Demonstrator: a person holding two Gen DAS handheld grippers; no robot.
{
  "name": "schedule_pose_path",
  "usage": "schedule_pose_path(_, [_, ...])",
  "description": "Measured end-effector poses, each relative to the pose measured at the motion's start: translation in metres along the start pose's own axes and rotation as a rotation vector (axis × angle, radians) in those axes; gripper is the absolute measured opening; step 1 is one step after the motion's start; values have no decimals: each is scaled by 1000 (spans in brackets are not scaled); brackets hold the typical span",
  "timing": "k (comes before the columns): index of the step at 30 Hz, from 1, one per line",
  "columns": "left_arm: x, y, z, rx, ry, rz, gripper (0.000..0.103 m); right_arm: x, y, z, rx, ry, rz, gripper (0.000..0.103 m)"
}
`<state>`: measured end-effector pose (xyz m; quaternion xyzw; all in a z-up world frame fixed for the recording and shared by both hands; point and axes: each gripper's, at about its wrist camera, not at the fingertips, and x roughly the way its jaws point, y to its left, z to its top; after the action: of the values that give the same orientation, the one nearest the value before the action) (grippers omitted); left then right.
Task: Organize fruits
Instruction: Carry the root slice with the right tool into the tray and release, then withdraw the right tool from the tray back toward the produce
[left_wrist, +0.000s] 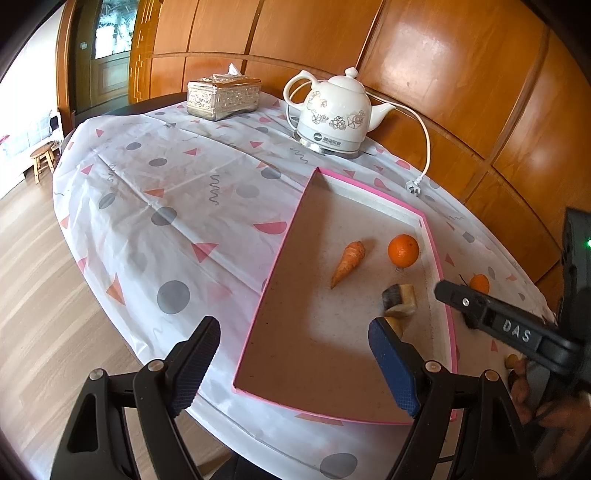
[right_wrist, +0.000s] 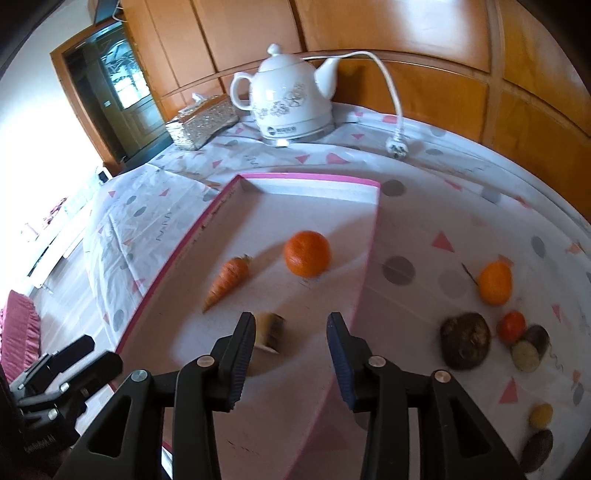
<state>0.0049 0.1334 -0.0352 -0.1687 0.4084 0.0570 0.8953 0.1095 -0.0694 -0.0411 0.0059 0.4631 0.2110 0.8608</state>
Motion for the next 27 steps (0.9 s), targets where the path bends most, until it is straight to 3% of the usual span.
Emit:
schedule_pose_path(18, [-5, -16, -2, 61, -12, -18, 83, -69, -48, -58, 119, -136, -231, 43])
schedule_pose_path(27, [-6, -24, -5, 86, -10, -29, 85, -97, -105, -101, 295, -142, -347, 43])
